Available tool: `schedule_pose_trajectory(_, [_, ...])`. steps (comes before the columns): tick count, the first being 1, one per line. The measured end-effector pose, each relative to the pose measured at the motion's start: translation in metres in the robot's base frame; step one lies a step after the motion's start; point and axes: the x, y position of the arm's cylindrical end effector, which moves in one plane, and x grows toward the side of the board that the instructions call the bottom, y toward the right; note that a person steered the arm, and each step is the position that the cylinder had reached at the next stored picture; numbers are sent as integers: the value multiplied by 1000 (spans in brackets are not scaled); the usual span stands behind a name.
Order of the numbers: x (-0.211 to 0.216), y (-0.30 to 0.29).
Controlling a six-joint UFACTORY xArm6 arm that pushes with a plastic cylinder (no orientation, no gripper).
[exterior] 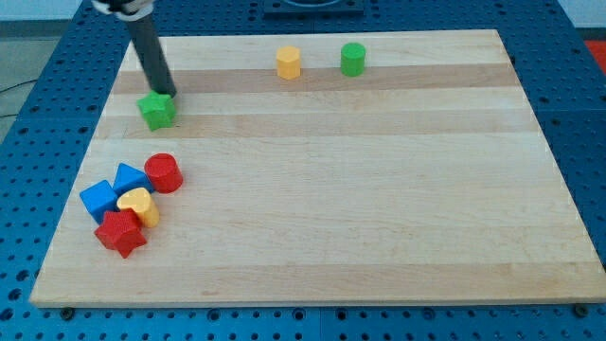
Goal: Push the green circle along with yellow hexagon towards the group of blocks
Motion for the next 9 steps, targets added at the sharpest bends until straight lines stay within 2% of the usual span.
schedule_pose_trajectory(1, [63,25])
schedule_pose_trajectory(2, [94,39])
schedule_pose_trajectory(3, [67,168])
schedule_pose_trajectory(4, [9,311])
schedule_pose_trajectory(5, [-66,390])
schedule_pose_trajectory(6, [-80,303])
schedule_pose_trajectory(7, [-74,199])
schedule_pose_trajectory(8, [-77,132])
schedule_pose_trajectory(9, [-86,179])
